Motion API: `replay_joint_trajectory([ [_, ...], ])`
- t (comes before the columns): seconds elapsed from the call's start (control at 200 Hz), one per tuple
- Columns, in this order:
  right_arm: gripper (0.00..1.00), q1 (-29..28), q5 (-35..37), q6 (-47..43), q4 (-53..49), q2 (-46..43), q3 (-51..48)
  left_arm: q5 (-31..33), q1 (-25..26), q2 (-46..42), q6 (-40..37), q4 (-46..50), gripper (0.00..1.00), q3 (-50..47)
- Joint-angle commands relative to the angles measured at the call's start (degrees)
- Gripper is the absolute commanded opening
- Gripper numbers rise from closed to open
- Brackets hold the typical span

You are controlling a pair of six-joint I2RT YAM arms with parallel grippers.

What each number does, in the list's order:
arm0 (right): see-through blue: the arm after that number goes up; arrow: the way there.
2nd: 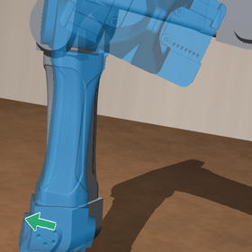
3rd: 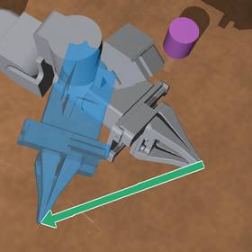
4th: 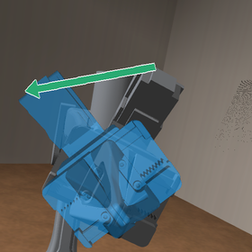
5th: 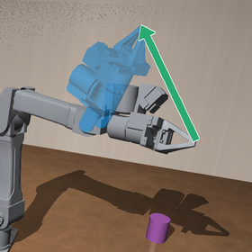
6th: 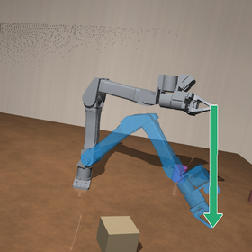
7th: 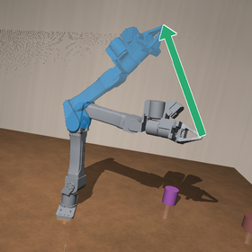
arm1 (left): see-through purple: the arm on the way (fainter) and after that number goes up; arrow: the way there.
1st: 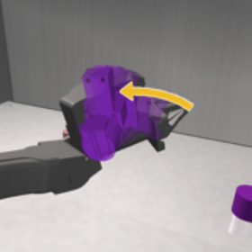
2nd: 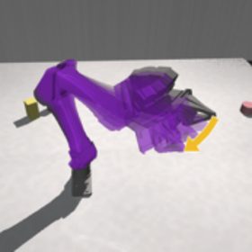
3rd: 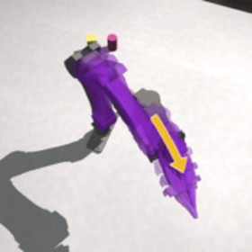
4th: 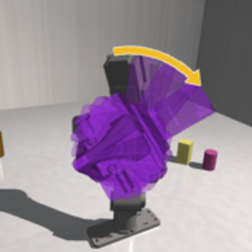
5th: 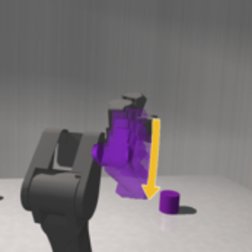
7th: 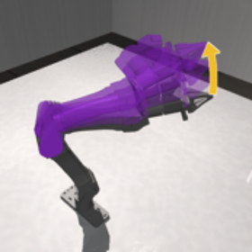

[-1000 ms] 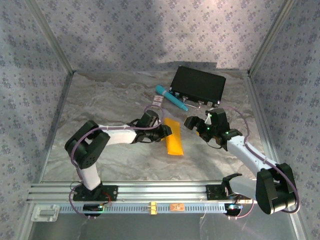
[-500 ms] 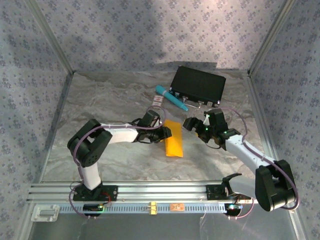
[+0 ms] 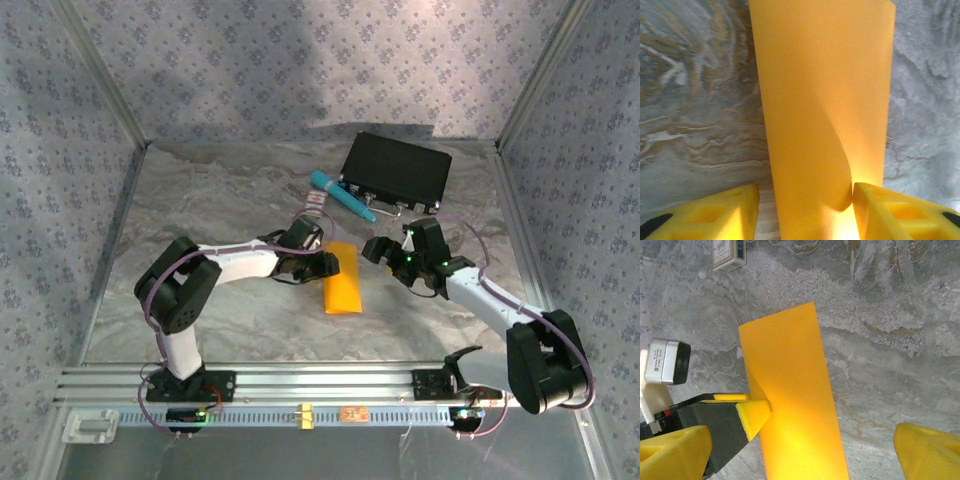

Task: Fold a paper plane with a square sheet of paper (pick it up from the middle)
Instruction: First fold the square sheet of paper in half at the center of the table.

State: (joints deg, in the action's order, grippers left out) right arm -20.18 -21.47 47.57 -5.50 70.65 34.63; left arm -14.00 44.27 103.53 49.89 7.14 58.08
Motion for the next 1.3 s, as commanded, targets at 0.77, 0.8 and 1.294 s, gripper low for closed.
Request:
replay_joint_trajectory([
  [0.77,0.87,-2.3,1.4,0.0,2.3,4.0,0.9,7.7,0.0,-1.5,-4.6,10.3,0.45,3.1],
  [0.8,0.86,-2.3,1.4,0.0,2.3,4.0,0.9,7.6,0.1,-1.4,-4.5,10.0,0.44,3.3],
  [1.294,0.89,-3.0,2.7,-0.2,1.4,4.1,1.0,6.3,0.5,1.8,-9.4,12.7,0.48,6.6],
])
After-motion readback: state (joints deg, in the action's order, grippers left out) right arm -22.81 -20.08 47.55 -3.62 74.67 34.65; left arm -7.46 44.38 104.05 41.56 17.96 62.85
